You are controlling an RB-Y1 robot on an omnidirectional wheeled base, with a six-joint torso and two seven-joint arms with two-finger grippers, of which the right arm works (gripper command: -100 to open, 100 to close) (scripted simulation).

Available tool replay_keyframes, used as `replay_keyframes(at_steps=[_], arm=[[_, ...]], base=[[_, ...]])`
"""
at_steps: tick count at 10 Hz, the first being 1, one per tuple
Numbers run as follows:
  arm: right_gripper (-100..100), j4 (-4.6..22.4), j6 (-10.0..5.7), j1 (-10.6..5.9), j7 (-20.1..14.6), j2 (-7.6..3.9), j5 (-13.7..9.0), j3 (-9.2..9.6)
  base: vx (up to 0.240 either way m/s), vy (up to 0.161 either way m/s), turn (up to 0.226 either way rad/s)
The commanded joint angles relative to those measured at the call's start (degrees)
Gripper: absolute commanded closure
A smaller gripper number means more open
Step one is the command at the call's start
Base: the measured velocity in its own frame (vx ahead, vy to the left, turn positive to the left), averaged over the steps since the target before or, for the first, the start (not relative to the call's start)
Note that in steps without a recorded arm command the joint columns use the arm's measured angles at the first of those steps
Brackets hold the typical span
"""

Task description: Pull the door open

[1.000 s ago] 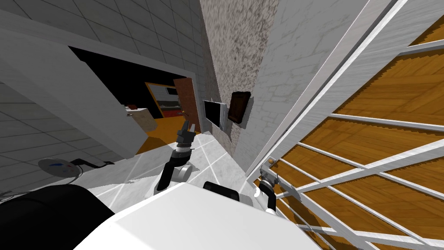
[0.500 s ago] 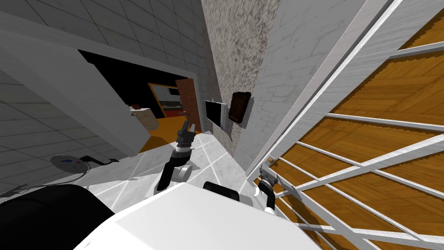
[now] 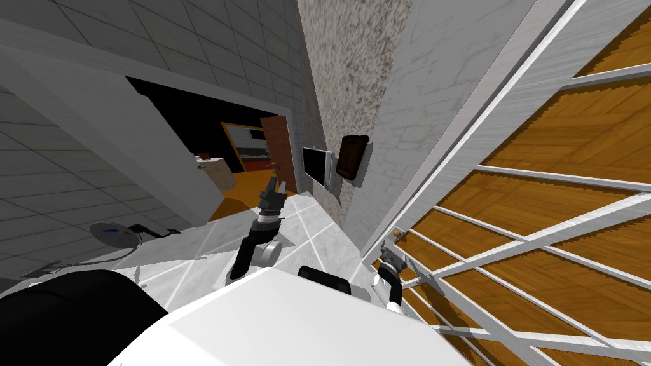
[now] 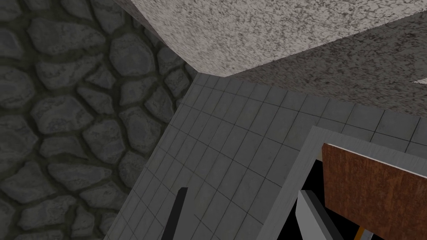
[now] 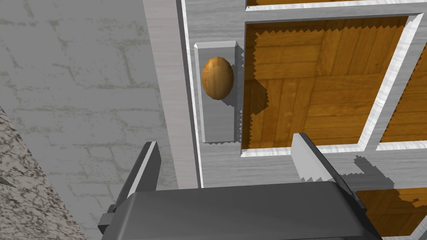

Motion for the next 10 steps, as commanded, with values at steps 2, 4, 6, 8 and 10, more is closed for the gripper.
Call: replay_keyframes(at_steps=[2,4,6,8,10], arm=[[-100,0.2,-0.03,0.77,-1.8,-1.20,0.1,0.27],[-100,0.3,-0.03,1.33,-3.0,-2.06,0.3,0.46],[-100,0.6,-0.02,2.73,-5.9,-4.21,0.5,0.93],[-100,0.8,-0.02,3.50,-7.6,-5.41,0.7,1.19],[-100,1.1,-0.02,5.07,-10.9,-7.83,1.0,1.72]], base=[[0.040,0.003,-0.001],[0.158,-0.003,-0.002],[0.141,0.012,-0.006],[0.139,0.007,-0.002],[0.150,-0.006,-0.004]])
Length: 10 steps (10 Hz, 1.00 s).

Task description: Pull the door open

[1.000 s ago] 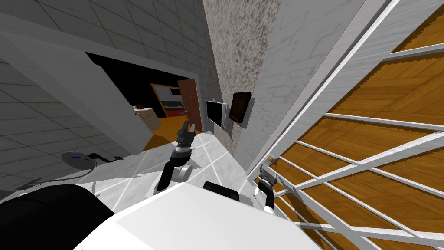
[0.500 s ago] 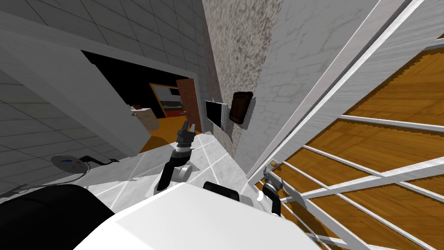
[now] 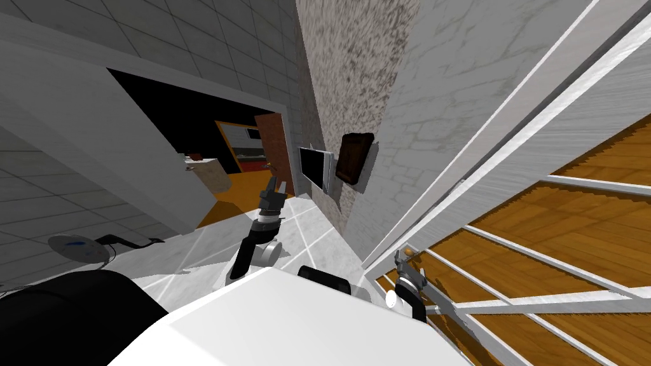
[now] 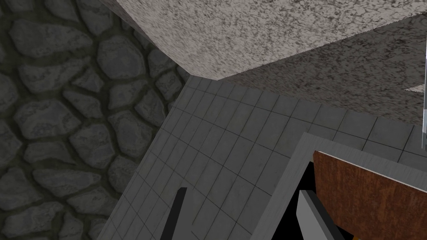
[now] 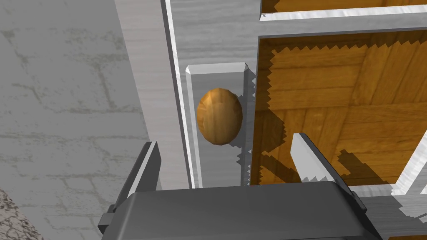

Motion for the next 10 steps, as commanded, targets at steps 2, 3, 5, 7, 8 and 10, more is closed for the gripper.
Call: replay_keyframes(at_steps=[2,3,5,7,8,10], arm=[[-100,-0.3,0.23,1.29,-2.1,-1.56,0.2,0.31],[-100,-0.1,0.23,2.25,-4.1,-3.05,0.4,0.64],[-100,0.1,0.23,2.97,-5.7,-4.16,0.5,0.88],[100,-0.4,0.45,2.94,-4.9,-3.88,0.4,0.73],[100,-0.4,0.45,2.94,-4.9,-3.88,0.4,0.73],[100,-0.4,0.45,2.94,-4.9,-3.88,0.4,0.73]], base=[[0.145,0.003,-0.003],[0.120,-0.007,-0.001],[0.157,-0.006,-0.003],[0.026,-0.003,-0.005],[-0.027,0.001,-0.003],[-0.014,0.001,0.011]])
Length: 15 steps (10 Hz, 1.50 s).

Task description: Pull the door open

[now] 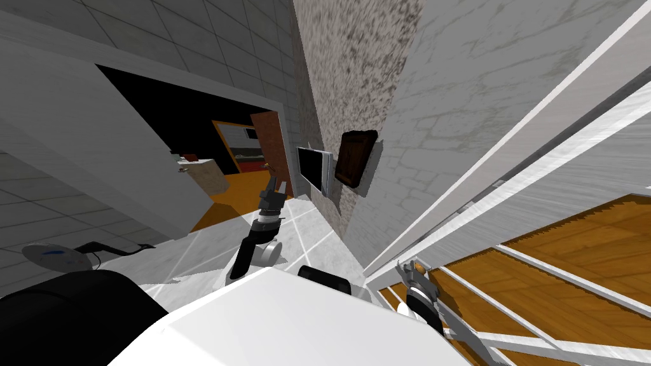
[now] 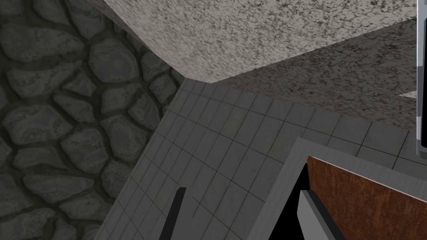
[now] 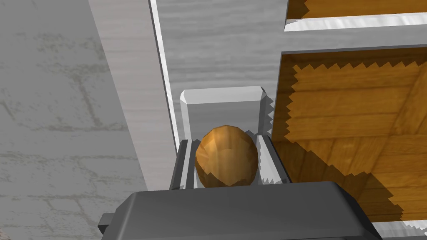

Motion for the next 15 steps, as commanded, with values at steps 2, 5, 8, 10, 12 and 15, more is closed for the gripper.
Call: replay_keyframes(at_steps=[2,5,8,10,12,15], arm=[[100,0.0,-0.08,-0.01,-0.1,-0.01,0.0,-0.02],[100,-0.9,0.19,0.27,-1.3,-0.36,1.3,2.06],[100,-2.1,0.41,0.60,-2.9,-0.85,2.9,4.65],[100,-2.6,0.52,0.76,-3.6,-1.10,3.7,5.92],[100,-2.2,0.45,0.54,-3.8,-1.14,3.9,6.09],[100,-3.2,0.01,1.47,-5.8,-2.15,5.4,8.95]], base=[[0.000,0.000,0.000],[-0.195,0.028,0.051],[-0.245,0.024,0.074],[-0.248,0.012,0.057],[-0.167,0.036,0.029],[-0.202,-0.005,0.065]])
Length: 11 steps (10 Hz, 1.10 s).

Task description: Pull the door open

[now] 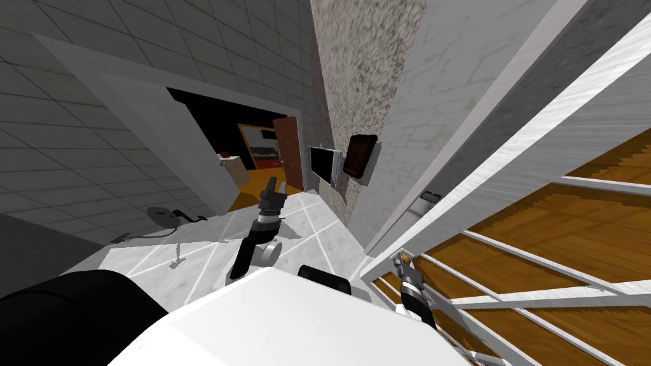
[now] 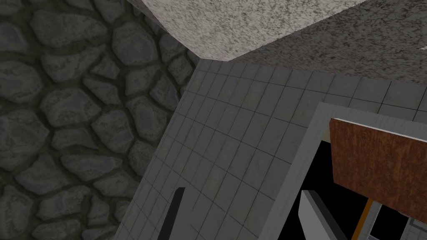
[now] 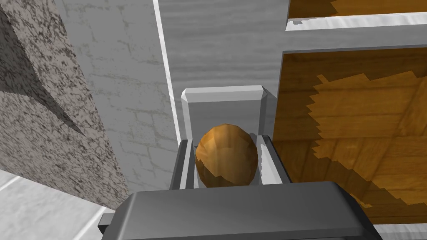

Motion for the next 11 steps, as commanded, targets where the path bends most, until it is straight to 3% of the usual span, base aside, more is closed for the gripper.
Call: replay_keyframes(at_steps=[1,5,6,7,11], arm=[[100,-0.8,-0.15,0.63,-0.9,-0.45,0.7,1.34],[100,-2.1,-0.89,1.69,-3.4,-1.89,2.6,4.84],[100,-2.8,-0.11,1.91,-2.6,-1.66,2.2,4.24],[100,-3.1,-0.63,2.45,-3.6,-2.10,3.0,5.67],[100,-4.2,-2.08,3.60,-5.6,-3.53,4.6,8.57]], base=[[-0.246,-0.004,0.070],[-0.266,0.007,0.061],[-0.113,0.002,0.026],[-0.162,-0.023,0.056],[-0.206,-0.021,0.054]])
